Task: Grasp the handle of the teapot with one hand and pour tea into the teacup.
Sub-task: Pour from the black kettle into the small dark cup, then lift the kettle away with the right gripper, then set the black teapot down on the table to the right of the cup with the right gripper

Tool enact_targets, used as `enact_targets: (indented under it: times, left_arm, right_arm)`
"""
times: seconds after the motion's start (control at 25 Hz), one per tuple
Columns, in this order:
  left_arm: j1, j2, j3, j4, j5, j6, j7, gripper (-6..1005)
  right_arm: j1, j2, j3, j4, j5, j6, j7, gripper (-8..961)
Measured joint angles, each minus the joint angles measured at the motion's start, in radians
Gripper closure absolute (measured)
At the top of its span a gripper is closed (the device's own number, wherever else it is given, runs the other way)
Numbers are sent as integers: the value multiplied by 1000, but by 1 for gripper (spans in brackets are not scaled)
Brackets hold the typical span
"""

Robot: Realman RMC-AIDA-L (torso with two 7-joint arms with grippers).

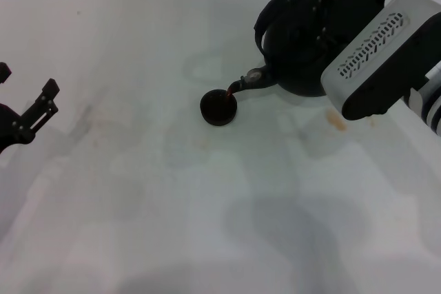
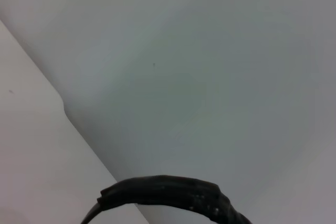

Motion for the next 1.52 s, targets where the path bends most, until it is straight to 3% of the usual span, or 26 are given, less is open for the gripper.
enact_targets:
  times: [0.52, 0.84, 1.12, 1.52]
  left_arm:
    - [-10, 1, 0, 11, 0, 1, 0, 138]
    - [-10, 2, 0, 11, 0, 11, 0, 138]
    - [-10, 2, -2, 11, 0, 13, 0, 138]
    - [-24, 2, -2, 11, 1, 27, 0, 137]
  right_arm:
    - [-1, -2, 34, -2, 15, 45, 84, 842]
    - [-11, -4, 192, -53, 83, 259, 260, 842]
    - [-31, -6, 371, -139, 139, 497, 270, 841]
    - [-58, -6, 525, -244, 142, 757, 270, 841]
